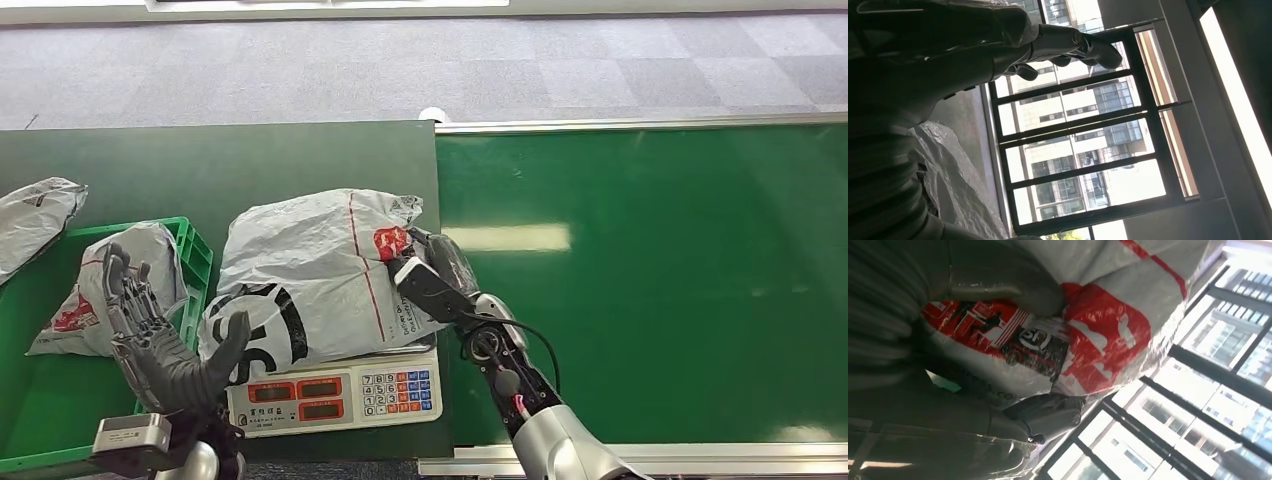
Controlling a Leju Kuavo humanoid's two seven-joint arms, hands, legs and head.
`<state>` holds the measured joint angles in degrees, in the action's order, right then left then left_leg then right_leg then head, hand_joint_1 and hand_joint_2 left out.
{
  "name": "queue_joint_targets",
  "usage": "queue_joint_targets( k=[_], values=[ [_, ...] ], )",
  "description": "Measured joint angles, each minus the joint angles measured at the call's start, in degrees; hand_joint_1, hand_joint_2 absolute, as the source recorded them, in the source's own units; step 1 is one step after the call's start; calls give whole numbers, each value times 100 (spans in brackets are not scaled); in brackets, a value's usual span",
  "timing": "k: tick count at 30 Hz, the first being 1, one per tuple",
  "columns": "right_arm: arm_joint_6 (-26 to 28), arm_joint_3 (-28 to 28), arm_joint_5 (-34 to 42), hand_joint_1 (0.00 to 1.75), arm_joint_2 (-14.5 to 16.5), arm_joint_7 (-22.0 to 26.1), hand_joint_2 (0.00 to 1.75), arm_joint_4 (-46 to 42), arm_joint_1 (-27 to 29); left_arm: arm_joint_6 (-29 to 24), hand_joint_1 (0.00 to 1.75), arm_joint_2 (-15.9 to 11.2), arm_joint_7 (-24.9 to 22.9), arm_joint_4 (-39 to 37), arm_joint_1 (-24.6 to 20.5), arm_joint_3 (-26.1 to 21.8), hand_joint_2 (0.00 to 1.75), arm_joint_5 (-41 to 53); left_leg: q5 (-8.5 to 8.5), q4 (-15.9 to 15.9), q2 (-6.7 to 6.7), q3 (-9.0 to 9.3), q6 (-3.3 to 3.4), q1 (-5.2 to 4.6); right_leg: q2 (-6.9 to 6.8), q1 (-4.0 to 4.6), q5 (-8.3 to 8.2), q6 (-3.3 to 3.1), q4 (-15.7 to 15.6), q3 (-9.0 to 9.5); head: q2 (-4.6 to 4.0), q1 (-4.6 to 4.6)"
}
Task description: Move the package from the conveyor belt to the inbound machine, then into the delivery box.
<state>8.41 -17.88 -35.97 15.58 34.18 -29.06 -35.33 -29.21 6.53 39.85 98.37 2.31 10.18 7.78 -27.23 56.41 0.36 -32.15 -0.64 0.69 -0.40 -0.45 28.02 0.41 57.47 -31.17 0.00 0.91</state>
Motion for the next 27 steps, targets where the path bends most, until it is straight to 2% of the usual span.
queue_joint_targets(
  k=[3,6,11,18,27],
  values=[
    [183,324,189,0,-94,-6,175,21,-9,318,0,36,0,-79,57,-27,175,-16,0,0,-1,0,0,-1,-1,-2,0,0,0,0,0,-1],
    [184,631,162,0,-205,-57,175,-21,44,931,0,184,0,-384,44,-184,175,-39,0,1,1,0,0,-5,0,-6,-1,1,-1,0,0,-2],
    [151,904,-59,0,-290,-79,175,-72,224,1586,0,474,-54,-1118,-281,-420,175,197,0,2,-2,1,1,-6,0,-6,-3,2,-1,1,0,0],
    [235,1030,-188,0,-301,-50,175,-312,530,1759,0,718,-499,-1765,-675,-522,175,433,0,2,1,0,1,-5,1,-6,-4,1,-1,-2,0,-1],
    [316,1128,-492,0,-384,-291,175,-1140,1053,2051,0,757,-556,-2381,-1187,-585,175,613,0,2,0,-1,1,-6,1,-6,-4,1,-1,-2,0,-1]
  ],
)
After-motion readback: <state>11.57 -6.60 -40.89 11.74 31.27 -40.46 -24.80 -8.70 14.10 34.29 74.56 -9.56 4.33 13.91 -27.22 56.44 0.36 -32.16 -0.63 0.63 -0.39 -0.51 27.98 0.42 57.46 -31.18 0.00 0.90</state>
